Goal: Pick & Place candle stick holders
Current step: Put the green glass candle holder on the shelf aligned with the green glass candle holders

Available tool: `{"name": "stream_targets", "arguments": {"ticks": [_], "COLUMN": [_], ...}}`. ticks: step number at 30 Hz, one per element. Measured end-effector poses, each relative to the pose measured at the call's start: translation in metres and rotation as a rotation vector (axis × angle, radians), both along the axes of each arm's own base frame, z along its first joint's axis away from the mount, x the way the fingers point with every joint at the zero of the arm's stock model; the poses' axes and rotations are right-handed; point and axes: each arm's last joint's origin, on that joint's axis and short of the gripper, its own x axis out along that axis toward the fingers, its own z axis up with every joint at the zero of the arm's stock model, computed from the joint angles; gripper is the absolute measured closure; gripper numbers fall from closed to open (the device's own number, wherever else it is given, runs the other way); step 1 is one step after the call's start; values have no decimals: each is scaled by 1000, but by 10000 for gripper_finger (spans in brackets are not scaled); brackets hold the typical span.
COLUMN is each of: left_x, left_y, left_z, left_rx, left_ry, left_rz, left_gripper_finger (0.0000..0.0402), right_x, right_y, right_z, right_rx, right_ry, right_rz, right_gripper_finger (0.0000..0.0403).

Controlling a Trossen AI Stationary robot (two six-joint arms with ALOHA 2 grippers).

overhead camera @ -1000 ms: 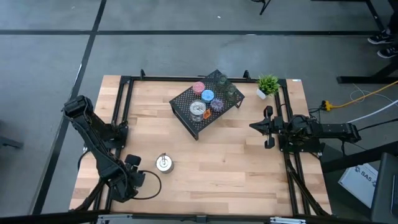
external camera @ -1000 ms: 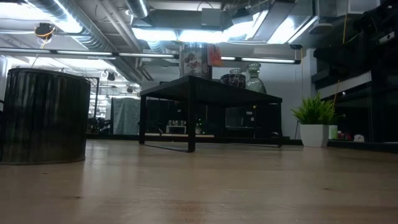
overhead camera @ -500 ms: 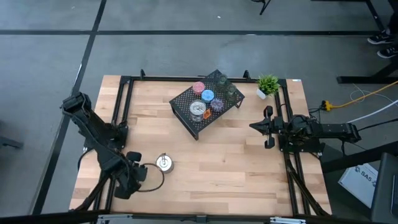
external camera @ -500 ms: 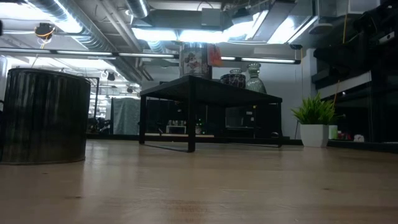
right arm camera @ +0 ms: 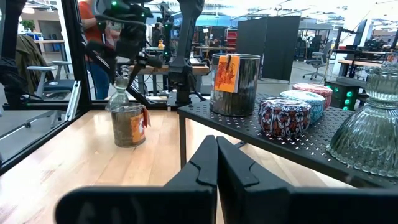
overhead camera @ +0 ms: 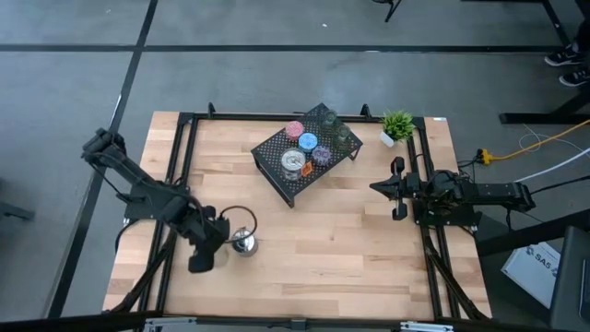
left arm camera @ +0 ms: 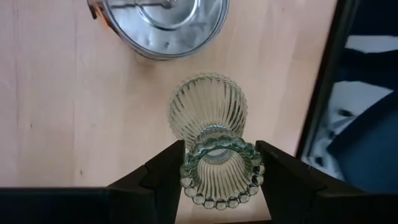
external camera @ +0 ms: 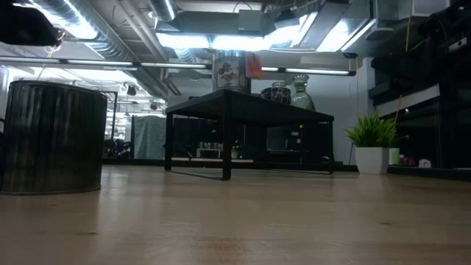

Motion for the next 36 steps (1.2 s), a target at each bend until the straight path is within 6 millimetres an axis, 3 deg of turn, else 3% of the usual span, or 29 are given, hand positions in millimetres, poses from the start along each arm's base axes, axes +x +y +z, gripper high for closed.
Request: {"name": "stream_targets", "arguments": {"ticks": [7,15,36], "left_x": [-1,3,22], "left_y": [14,37,141], "left_z": [11,39,97], "left_rx": [-65,-20,151], "left_ry": [-14,-28,-221], "left_rz": [51,137,407], "left_gripper_finger": [221,221,222], "right_x": [0,0,0], "right_y": [0,0,0], "right_z": [0,0,0], "right_rx": [0,0,0], "right_ry": [0,0,0], "right_rz": [0,0,0], "right_gripper_finger": [402,402,402]}}
